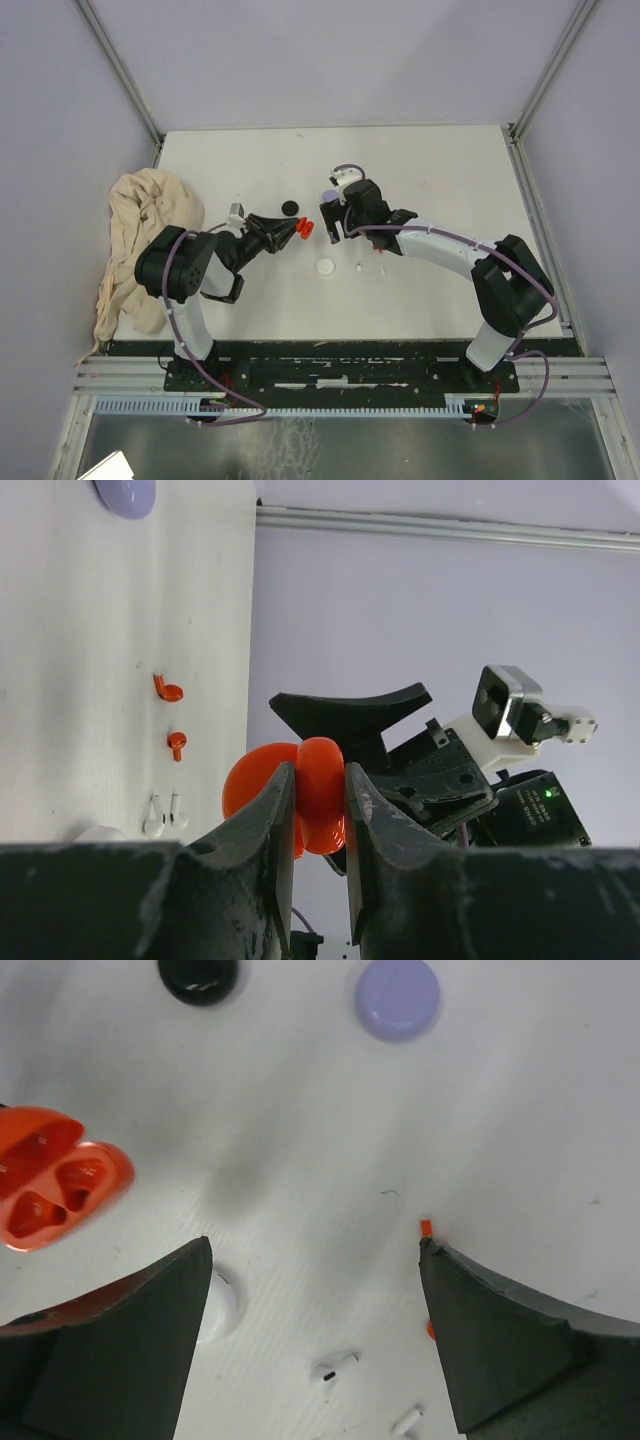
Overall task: Insert the wireless bluetooth earbuds into the charging case
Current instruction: Pick up the earbud from the center of the board.
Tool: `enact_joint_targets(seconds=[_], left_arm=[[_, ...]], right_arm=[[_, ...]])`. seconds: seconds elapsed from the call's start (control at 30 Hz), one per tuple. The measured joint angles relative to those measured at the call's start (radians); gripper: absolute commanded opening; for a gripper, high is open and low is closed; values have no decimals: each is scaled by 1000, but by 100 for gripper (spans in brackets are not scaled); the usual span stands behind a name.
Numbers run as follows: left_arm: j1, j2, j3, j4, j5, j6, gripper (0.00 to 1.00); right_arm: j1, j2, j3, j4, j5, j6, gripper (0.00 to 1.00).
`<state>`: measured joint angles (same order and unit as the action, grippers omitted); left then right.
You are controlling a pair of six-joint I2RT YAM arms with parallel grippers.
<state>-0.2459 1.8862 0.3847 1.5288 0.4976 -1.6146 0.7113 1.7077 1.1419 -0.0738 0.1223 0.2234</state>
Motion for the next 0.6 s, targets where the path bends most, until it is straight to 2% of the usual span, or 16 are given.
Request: enact_joint_targets(seconds=[0.13,0.2,0.43,0.6], left_arm=[[31,-9,-7,0,-10,-1,3],[40,-22,-16,0,-17,-1,3],[42,-43,-32,0,-21,-1,3],[42,-43,-32,0,-21,-1,3]], right_arm=[[-13,-7,26,-105,88,-1,75],[-33,-7,37,-147,113,1,71],[-131,27,64,-255,145,14,65],[-137,63,66,-314,149,7,58]])
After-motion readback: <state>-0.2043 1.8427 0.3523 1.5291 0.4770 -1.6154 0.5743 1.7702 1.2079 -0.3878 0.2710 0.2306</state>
